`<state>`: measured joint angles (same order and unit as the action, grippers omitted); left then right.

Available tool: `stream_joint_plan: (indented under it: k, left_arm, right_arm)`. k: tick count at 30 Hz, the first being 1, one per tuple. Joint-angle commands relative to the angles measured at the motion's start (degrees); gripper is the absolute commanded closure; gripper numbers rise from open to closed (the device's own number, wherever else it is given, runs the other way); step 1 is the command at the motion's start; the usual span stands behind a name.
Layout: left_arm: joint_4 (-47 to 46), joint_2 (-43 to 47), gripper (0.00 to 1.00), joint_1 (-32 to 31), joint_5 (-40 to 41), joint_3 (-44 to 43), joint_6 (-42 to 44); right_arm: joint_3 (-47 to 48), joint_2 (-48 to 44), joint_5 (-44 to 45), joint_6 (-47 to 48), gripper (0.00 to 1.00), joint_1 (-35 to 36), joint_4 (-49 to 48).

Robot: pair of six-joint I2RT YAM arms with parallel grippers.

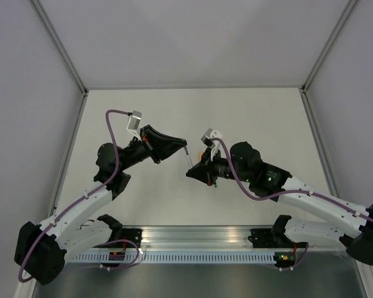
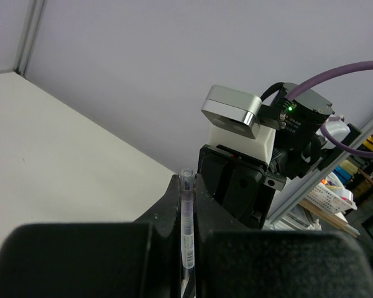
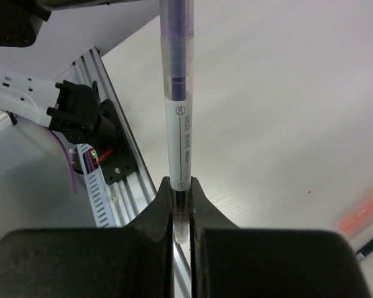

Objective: Insert the pens into the pen caps

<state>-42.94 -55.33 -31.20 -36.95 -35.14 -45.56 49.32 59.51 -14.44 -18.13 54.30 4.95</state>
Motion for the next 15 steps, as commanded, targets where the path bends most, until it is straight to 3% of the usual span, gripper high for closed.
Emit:
stream_joint_plan:
  k: [1, 9, 12, 15]
  left_arm:
    - [6.11, -0.3, 0.98, -1.41, -9.11, 3.14, -0.76]
    - [4.79, -0.39, 0.98, -1.49, -8.58, 4.64, 0.03]
    - [10.75, 1.8, 0.98, -1.32, -5.69, 1.84, 3.01]
    - [15.86, 4.25, 0.68, -1.06, -0.24, -2.03, 4.87]
  right_arm:
    - [8.59, 0.08, 9.33, 1.08, 1.0, -1.13, -13.74]
    - [15.36, 2.81, 10.13, 3.01, 1.0, -1.13, -11.19]
    - [14.85, 4.56, 5.49, 1.96, 1.0, -1.13, -10.66]
    - [10.9, 4.66, 2.58, 1.78, 1.0, -1.04, -10.66]
